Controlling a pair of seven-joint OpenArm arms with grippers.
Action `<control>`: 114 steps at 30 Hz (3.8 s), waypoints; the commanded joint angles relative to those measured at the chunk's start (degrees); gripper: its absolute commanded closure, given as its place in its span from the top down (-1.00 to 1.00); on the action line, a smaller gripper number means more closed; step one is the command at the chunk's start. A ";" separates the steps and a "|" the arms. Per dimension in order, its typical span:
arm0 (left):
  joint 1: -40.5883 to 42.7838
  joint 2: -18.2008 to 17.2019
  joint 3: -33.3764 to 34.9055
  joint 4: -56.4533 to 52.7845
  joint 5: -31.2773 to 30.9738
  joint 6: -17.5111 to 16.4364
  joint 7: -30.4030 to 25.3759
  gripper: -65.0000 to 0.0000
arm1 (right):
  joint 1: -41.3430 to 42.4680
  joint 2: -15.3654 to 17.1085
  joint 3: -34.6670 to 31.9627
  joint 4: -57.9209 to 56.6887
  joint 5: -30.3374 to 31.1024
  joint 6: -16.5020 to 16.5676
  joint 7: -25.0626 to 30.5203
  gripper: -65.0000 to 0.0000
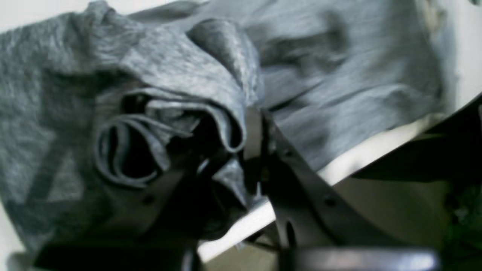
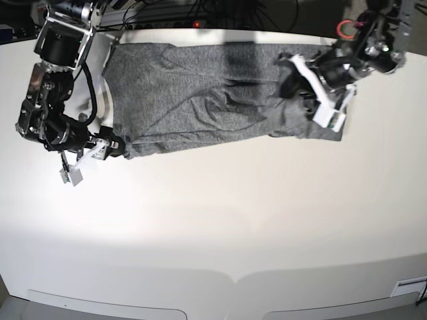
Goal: Fold the T-shirt properly
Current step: 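Fold the strip's end with the left gripper toward the right gripper, then release the folded end and press it flat with the left gripper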
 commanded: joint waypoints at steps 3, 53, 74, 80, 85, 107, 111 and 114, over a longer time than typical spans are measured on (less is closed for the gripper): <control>-3.10 1.57 4.15 1.01 3.43 3.15 -1.07 -1.00 | 0.92 0.63 0.02 0.74 -0.02 0.25 -0.46 -0.01; -11.32 -2.40 14.64 -11.72 18.69 -1.99 -13.22 -1.00 | 0.92 0.63 0.02 0.74 0.20 0.25 -1.73 -0.01; -10.21 -4.50 22.75 1.38 7.37 -13.42 -3.61 -1.00 | 0.92 0.63 0.02 0.74 0.20 0.25 -1.73 -0.01; -10.38 -6.99 20.44 1.38 8.24 -5.27 -6.95 -1.00 | 0.92 0.61 0.02 0.74 0.20 0.25 -1.70 -0.01; -9.62 -6.99 20.83 1.36 14.01 -1.53 -10.08 -1.00 | 0.92 0.66 0.02 0.74 0.17 0.25 -1.73 -0.01; 5.77 -6.23 23.32 1.55 22.60 -11.43 -11.10 -1.00 | 0.92 0.50 0.02 0.74 0.17 0.25 -1.75 -0.01; 3.34 -6.40 23.21 2.89 22.64 -11.19 -11.10 -1.00 | 0.94 0.48 0.02 0.74 0.20 0.25 -1.57 -0.01; 0.68 -6.38 23.21 4.09 22.67 -6.34 -11.47 -1.00 | 0.92 0.50 0.02 0.74 0.20 0.25 -1.66 -0.01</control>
